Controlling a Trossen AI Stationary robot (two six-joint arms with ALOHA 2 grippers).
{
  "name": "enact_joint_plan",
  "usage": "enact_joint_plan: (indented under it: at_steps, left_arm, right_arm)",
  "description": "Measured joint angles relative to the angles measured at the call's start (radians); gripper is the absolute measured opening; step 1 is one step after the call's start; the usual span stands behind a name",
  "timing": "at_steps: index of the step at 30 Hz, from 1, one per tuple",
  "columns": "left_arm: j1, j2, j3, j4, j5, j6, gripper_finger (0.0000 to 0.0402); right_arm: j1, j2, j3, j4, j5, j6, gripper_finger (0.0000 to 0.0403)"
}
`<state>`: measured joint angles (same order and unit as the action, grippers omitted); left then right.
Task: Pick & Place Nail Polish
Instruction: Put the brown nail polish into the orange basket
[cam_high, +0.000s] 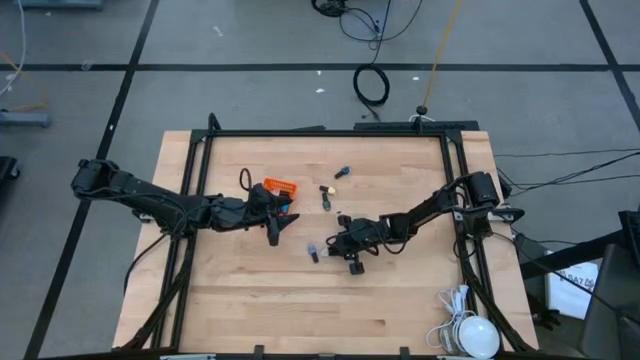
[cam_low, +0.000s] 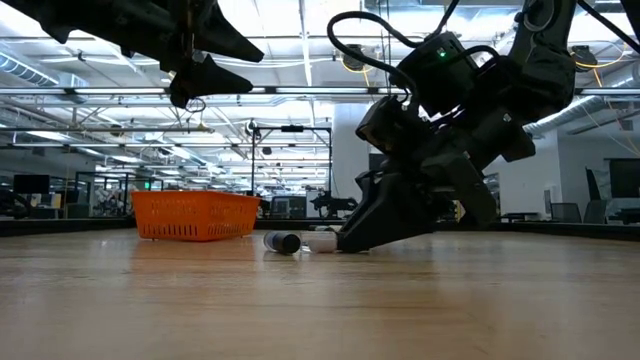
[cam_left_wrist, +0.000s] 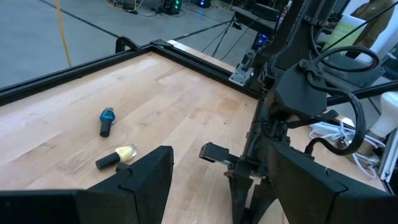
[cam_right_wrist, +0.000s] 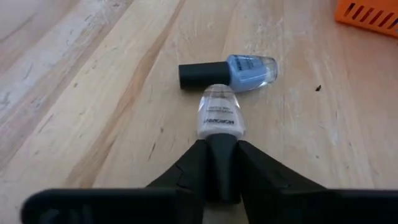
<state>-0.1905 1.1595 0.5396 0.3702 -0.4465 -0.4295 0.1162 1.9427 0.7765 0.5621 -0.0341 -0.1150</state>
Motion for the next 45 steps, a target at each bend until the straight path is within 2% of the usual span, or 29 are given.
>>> enact_joint_plan:
  at_steps: [5,7,17,23,27,30,34,40,45]
  left_arm:
    - [0.000,0.000,0.000,0.000,0.000,-0.030,0.0255]
    - [0.000,0.000,0.000,0.000,0.000,-0.055,0.0255]
    - [0.000,0.041,0.000,0.018,0.000,-0.171,0.0255]
    - [0.007,0.216,0.000,0.238,0.001,-0.259,0.0255]
    - [0.031,0.339,0.006,0.437,0.011,-0.258,0.0255]
    - [0.054,0.407,0.025,0.498,0.096,-0.279,0.0255]
    - [0.075,0.478,0.084,0.498,0.191,-0.288,0.0255]
    - [0.081,0.573,0.173,0.497,0.194,-0.262,0.0255]
    - [0.085,0.620,0.218,0.493,0.194,-0.236,0.0255]
  right_arm:
    - [0.001,-0.005,-0.001,0.004,0.009,-0.039,0.0050]
    - [0.011,-0.021,-0.002,-0.001,0.047,-0.081,0.0050]
    - [0.092,-0.220,-0.004,-0.107,0.481,-0.439,0.0050]
    - [0.154,-0.311,-0.004,-0.109,0.764,-0.583,0.0050]
    - [0.173,-0.342,-0.006,-0.105,0.804,-0.585,0.0050]
    - [0.180,-0.350,-0.024,-0.045,0.818,-0.583,0.0050]
    - [0.180,-0.350,-0.051,0.062,0.818,-0.599,0.0050]
    - [0.180,-0.351,-0.056,0.072,0.814,-0.603,0.0050]
    - [0.180,-0.351,-0.056,0.078,0.763,-0.580,0.0050]
